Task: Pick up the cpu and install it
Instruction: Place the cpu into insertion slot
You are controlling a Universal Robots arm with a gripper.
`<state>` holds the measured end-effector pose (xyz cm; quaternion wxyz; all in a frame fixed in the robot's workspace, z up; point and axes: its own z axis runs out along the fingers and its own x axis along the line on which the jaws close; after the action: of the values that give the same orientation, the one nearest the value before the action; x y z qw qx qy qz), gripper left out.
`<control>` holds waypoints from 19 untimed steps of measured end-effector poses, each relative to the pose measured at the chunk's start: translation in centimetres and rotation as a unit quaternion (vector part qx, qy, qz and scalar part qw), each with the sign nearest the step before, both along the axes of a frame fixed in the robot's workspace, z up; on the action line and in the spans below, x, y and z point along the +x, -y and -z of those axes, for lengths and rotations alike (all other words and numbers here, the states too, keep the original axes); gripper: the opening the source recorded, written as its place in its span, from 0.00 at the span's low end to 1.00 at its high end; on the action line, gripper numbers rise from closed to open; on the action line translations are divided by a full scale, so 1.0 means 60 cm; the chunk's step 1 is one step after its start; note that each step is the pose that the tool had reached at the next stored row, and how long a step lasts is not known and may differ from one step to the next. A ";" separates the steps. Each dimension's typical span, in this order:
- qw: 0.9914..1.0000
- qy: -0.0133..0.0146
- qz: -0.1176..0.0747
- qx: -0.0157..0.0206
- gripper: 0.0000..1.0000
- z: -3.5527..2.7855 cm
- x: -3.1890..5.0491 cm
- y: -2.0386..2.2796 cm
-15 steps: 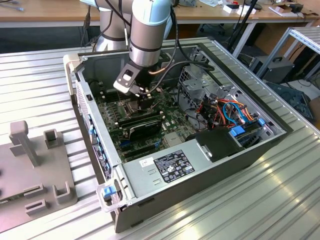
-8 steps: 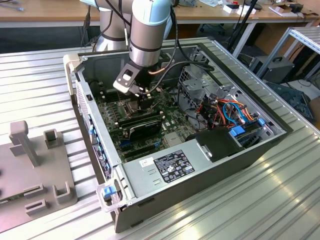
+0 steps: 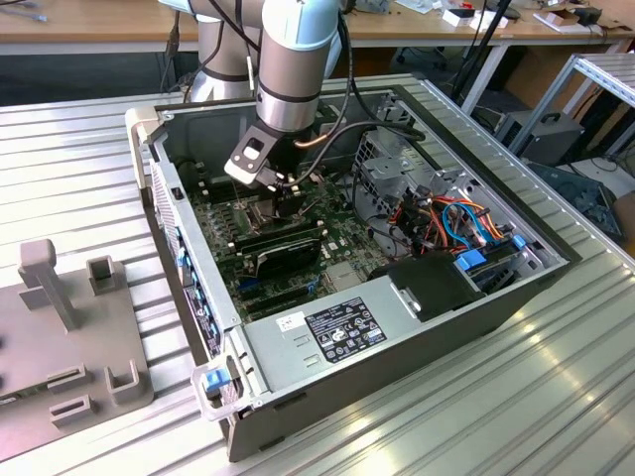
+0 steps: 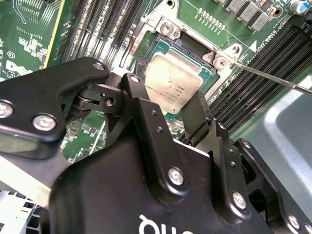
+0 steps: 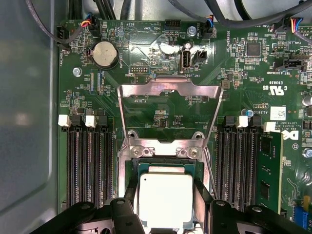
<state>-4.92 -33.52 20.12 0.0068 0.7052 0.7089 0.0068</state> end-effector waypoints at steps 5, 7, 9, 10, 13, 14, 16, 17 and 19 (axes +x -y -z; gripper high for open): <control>1.000 0.000 0.000 0.000 0.54 0.000 0.001 0.0000; 1.000 0.000 0.000 0.000 0.54 0.000 0.001 0.0000; 1.000 0.000 0.000 0.000 0.54 0.000 0.000 -0.0001; 1.000 0.000 0.000 0.000 0.54 0.000 0.000 -0.0001; 1.000 0.000 0.000 0.000 0.54 0.000 -0.001 0.0000; 1.000 0.000 0.000 0.000 0.54 0.000 -0.001 0.0001; 1.000 0.000 0.000 0.000 0.54 0.001 -0.001 0.0001; 1.000 0.000 0.000 0.000 0.54 0.001 -0.001 0.0000; 1.000 0.000 0.000 0.000 0.54 0.002 -0.001 0.0000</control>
<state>-4.96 -33.53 20.03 0.0071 0.7052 0.7089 0.0071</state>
